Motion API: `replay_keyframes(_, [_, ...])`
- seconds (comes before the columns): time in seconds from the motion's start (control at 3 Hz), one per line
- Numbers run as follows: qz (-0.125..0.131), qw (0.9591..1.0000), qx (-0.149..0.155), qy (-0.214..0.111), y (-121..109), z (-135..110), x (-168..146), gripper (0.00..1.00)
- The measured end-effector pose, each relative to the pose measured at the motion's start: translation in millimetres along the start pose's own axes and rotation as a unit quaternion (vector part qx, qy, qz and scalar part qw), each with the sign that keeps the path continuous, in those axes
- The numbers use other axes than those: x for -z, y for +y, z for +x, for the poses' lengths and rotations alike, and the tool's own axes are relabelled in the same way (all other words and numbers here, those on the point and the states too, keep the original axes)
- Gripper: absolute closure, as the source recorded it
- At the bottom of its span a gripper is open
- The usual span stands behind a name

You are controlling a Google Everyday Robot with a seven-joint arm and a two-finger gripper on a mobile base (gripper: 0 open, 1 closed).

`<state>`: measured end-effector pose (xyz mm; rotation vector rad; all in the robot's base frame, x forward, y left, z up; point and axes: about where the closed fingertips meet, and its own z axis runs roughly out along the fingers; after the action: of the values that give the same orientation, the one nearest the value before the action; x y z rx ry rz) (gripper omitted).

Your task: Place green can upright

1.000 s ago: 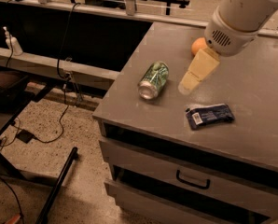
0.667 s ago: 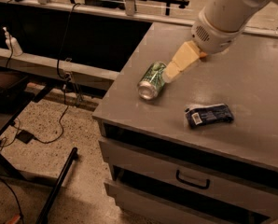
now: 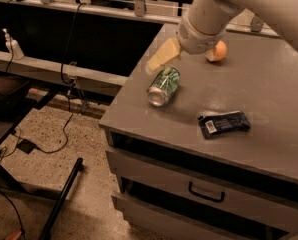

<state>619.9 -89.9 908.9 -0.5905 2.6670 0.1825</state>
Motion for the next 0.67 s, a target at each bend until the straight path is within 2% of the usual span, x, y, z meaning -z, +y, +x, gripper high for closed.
replay_keyframes(0.33, [0.007, 0.9996, -0.024, 0.016, 7, -25, -22, 0.00])
replay_keyframes(0.67, [0.043, 0.9956, -0.057, 0.060, 11, -38, -51, 0.00])
